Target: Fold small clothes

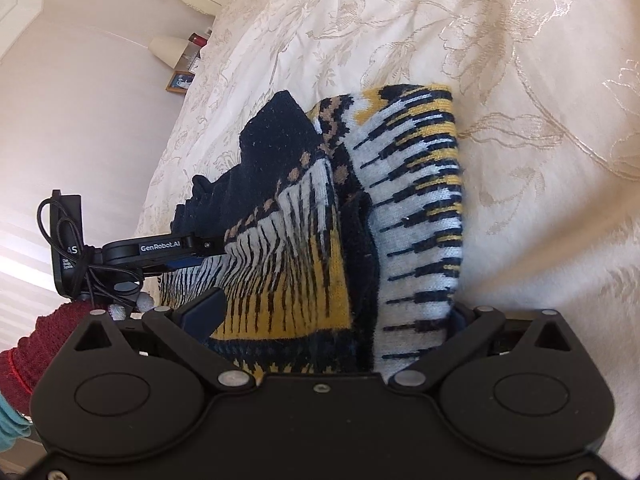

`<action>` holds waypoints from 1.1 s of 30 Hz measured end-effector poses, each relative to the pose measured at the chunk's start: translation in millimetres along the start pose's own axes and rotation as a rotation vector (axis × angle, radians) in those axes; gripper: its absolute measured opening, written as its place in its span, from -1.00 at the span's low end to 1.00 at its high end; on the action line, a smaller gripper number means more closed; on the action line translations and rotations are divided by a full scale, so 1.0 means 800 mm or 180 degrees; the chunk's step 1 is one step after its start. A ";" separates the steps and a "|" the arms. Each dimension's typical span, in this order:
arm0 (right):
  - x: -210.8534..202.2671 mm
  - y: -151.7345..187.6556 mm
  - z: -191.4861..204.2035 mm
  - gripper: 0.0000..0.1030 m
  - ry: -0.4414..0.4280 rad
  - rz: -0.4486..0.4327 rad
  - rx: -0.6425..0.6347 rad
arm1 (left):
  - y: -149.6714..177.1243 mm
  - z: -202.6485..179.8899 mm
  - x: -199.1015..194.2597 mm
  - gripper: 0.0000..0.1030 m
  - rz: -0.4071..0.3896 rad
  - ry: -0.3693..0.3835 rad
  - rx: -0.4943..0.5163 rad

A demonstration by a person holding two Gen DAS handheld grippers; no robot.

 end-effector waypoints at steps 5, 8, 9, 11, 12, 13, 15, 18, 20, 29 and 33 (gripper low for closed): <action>0.002 0.000 0.007 0.83 0.0150 0.0045 -0.0104 | 0.006 0.006 -0.047 0.26 -0.0174 0.0028 -0.0051; 0.000 -0.001 0.008 0.47 0.0309 0.0018 -0.0144 | 0.027 0.015 -0.072 0.26 -0.0160 0.0072 -0.0072; -0.002 -0.001 0.007 0.41 0.0360 0.0001 -0.0120 | 0.036 0.016 -0.083 0.26 -0.0138 0.0086 -0.0099; -0.003 -0.002 0.005 0.24 0.0463 -0.0024 -0.0085 | 0.053 0.027 -0.098 0.26 -0.0103 0.0111 -0.0140; -0.004 -0.002 0.005 0.19 0.0519 -0.0031 -0.0094 | 0.061 0.031 -0.106 0.26 -0.0092 0.0115 -0.0158; -0.003 -0.002 0.005 0.10 0.0593 -0.0028 -0.0120 | 0.070 0.034 -0.117 0.26 -0.0091 0.0112 -0.0179; -0.003 -0.002 0.010 -0.08 0.0673 -0.0031 -0.0165 | 0.084 0.048 -0.131 0.26 -0.0088 0.0108 -0.0221; -0.004 -0.006 0.025 -0.22 0.0771 -0.0082 -0.0276 | 0.101 0.069 -0.145 0.26 -0.0078 0.0108 -0.0292; -0.004 -0.006 0.038 -0.26 0.0823 -0.0098 -0.0297 | 0.114 0.086 -0.157 0.26 -0.0073 0.0116 -0.0346; 0.005 -0.018 0.149 -0.31 0.0806 -0.0162 -0.0572 | 0.150 0.162 -0.185 0.26 -0.0061 0.0207 -0.0575; 0.031 -0.014 0.215 -0.31 0.0710 -0.0160 -0.0764 | 0.158 0.195 -0.189 0.26 -0.0064 0.0264 -0.0648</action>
Point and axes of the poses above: each gripper's, at about its wrist camera, not at the fingertips, and x roughly the way its jaws point, z to its left, y to its underside, the point moved 10 cm from there along x, roughly the way its jaws point, and after that the axes turned 10 degrees about -z, right-handed, at the moved point
